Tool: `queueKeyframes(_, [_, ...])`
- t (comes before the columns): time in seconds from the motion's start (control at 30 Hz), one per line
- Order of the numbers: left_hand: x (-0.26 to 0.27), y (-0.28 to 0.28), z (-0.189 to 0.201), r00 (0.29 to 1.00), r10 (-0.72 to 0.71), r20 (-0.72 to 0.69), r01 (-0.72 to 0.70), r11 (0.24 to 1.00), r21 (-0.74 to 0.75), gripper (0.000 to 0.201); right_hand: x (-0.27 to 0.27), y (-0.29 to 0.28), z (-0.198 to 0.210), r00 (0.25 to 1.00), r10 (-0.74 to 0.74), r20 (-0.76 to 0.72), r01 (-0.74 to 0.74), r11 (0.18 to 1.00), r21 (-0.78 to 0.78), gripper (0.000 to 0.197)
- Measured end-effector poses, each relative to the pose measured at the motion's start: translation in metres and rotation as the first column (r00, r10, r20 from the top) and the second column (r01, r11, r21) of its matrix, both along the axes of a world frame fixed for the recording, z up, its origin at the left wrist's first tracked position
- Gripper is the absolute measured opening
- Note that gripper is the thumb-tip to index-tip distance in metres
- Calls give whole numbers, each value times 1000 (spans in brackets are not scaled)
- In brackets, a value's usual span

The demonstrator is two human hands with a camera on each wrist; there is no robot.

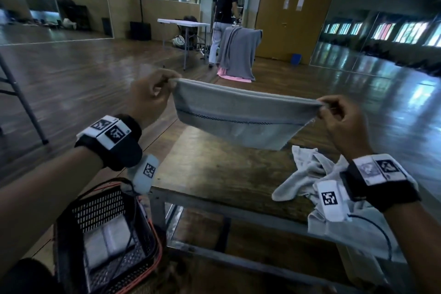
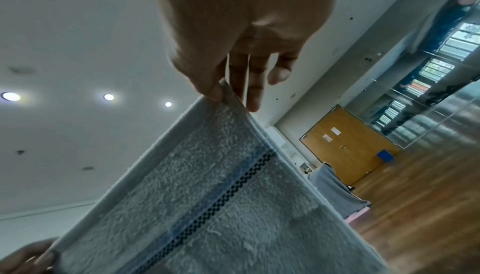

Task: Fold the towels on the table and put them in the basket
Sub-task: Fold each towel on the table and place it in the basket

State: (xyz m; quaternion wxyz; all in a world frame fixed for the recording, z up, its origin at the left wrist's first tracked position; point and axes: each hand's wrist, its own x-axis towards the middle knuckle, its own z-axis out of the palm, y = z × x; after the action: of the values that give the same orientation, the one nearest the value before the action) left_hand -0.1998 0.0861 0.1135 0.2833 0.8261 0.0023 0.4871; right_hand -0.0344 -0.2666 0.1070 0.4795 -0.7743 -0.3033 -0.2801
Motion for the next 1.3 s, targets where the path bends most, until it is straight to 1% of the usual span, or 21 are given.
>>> queueKeyframes(0.07, [-5,3,-21,999,-31,-16,32,998,62,13,-6,-4,-20,999,25,-44,-27,999,-34,20])
queueKeyframes(0.1, [-9,5,-38,997,-45,-64,51,994,97,11,-10,-8,-36,994,48,-96,-56,995,-83,19])
queueKeyframes(0.17, [-20,9,-80,973,-71,-220,107,982,159,8,-20,-16,-77,974,78,-212,-125,968,-218,15])
queueKeyframes(0.2, [-27,10,-103,945,-91,-316,146,977,157,9,-26,-20,-99,964,86,-253,-160,944,-289,15])
queueKeyframes(0.23, [-34,11,-124,897,-135,-422,204,971,124,10,-32,-25,-121,955,82,-287,-188,912,-364,18])
queueKeyframes(0.3, [-46,13,-158,745,-251,-619,324,946,7,14,-44,-33,-157,921,49,-387,-254,827,-501,26])
queueKeyframes(0.33, [-49,14,-170,668,-282,-689,359,933,-34,14,-47,-37,-169,891,43,-452,-305,794,-526,28])
queueKeyframes(0.37, [-49,16,-179,620,-288,-730,380,924,-42,13,-47,-40,-178,862,45,-505,-346,781,-521,28])
queueKeyframes(0.4, [-48,18,-185,601,-277,-750,384,923,-34,12,-44,-41,-183,841,48,-538,-361,791,-494,26])
queueKeyframes(0.47, [-40,22,-191,610,-256,-750,358,934,-27,8,-33,-38,-188,837,27,-547,-312,845,-435,20])
queueKeyframes(0.53, [-27,26,-198,651,-251,-716,321,946,-40,8,-20,-29,-193,856,-35,-516,-213,886,-413,12])
queueKeyframes(0.6, [-13,28,-204,697,-228,-680,281,959,-34,9,-8,-18,-200,876,-101,-471,-126,896,-426,8])
queueKeyframes(0.63, [-7,29,-206,705,-197,-681,258,966,-13,9,-3,-12,-202,888,-127,-441,-95,890,-446,8])
queueKeyframes(0.7, [6,31,-209,669,-90,-738,213,974,74,11,7,0,-203,916,-159,-368,-54,860,-507,9])
queueKeyframes(0.77, [18,32,-208,578,29,-815,180,970,163,15,17,12,-201,951,-145,-271,-30,835,-550,11])
queueKeyframes(0.83, [26,34,-207,517,107,-849,145,967,210,16,26,22,-198,975,-119,-186,-7,824,-566,12])
queueKeyframes(0.93, [34,37,-207,505,158,-848,124,960,252,14,37,35,-195,983,-104,-148,3,829,-559,13])
queueKeyframes(1.0, [34,40,-209,501,155,-851,124,961,247,13,45,44,-197,988,-111,-103,28,799,-601,12])
queueKeyframes(1.07, [33,44,-212,489,139,-861,125,966,227,13,52,53,-200,989,-126,-81,38,734,-678,12])
queueKeyframes(1.2, [30,45,-216,471,140,-871,122,967,222,16,61,62,-210,973,-169,-160,-41,553,-832,15])
queueKeyframes(1.3, [32,42,-217,482,161,-861,130,959,252,18,62,65,-213,960,-180,-216,-95,516,-851,16])
